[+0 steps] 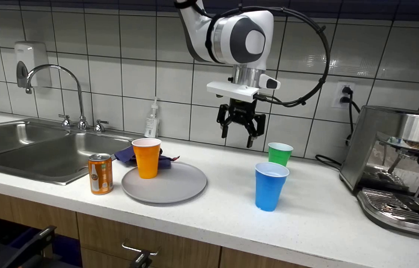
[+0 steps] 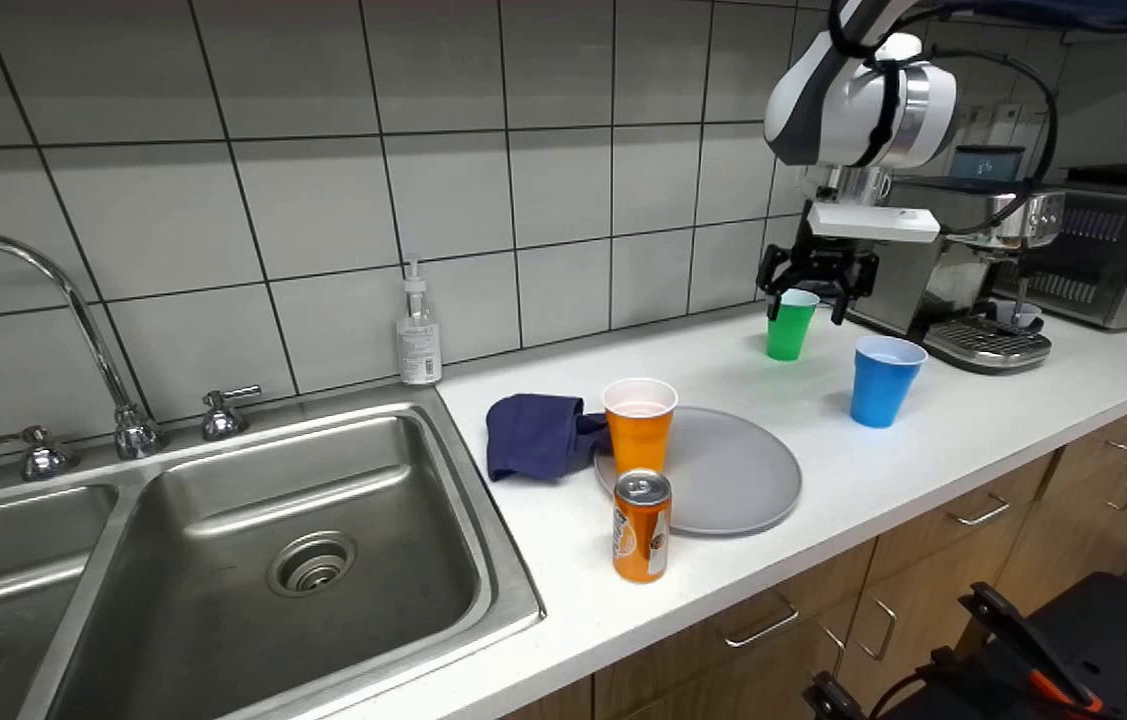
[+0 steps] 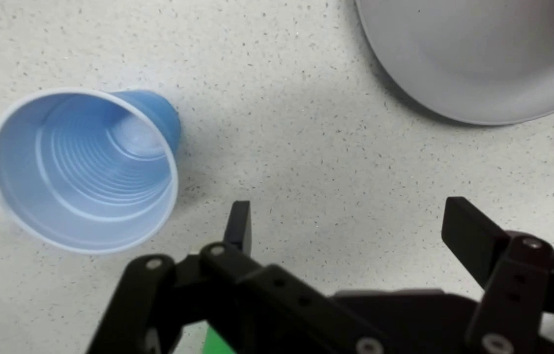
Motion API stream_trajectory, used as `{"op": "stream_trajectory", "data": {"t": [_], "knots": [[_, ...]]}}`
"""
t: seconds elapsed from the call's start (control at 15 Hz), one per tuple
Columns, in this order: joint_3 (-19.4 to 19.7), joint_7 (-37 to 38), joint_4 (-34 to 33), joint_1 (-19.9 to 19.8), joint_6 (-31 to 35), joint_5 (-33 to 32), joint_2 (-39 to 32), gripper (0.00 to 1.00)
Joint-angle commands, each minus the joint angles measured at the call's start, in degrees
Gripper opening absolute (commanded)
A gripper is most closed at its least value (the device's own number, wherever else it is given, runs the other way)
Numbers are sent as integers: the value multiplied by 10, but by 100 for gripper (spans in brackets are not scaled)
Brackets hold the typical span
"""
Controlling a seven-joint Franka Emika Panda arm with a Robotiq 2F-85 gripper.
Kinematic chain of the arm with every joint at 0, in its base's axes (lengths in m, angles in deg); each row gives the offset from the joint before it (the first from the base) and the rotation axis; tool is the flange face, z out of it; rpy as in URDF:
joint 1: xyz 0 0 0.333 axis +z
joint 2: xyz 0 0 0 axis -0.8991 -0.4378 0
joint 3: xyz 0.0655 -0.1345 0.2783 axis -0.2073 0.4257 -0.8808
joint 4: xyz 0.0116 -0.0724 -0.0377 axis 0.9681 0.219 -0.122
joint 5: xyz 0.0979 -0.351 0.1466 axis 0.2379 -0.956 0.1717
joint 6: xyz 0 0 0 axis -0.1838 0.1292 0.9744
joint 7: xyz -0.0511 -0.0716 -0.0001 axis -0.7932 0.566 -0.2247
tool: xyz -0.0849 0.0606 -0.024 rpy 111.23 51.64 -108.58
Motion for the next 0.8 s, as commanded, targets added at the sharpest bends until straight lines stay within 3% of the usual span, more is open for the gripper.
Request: {"op": "stream_trajectory", "data": {"t": [0.0,0.73], "knots": [[-1,-47,-25,-19,-30,5,-12,100],[16,-58,-22,-35,-36,-7,-16,100]]}}
